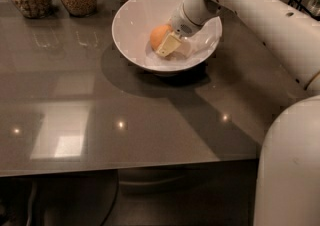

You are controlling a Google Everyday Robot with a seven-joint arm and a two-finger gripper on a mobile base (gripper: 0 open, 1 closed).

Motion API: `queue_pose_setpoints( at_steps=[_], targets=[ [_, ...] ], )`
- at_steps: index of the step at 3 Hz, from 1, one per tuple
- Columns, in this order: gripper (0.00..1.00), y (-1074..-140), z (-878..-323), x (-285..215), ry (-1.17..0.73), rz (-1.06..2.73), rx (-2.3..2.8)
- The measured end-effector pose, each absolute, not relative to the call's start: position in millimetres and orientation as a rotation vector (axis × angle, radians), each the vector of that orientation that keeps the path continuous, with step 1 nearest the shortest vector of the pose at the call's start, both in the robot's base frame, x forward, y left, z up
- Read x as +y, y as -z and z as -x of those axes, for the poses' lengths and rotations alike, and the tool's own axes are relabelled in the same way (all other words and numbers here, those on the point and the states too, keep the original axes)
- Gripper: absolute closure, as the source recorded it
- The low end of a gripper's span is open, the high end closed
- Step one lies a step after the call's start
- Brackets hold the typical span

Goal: Pick orange from white bowl

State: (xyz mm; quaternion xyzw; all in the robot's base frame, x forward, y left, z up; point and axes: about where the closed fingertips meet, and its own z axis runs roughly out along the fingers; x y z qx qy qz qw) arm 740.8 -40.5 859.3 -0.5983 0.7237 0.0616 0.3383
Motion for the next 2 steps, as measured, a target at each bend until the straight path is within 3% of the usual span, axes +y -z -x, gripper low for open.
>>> queue_pose_setpoints(
  at_steps=[1, 2],
  targets=[
    [0.93, -859.8, -740.0, -42.4, -0.161, 1.551, 1.889],
    [1.00, -872.2, -736.3, -45.7, -0.165, 1.535, 1.866]
  ],
)
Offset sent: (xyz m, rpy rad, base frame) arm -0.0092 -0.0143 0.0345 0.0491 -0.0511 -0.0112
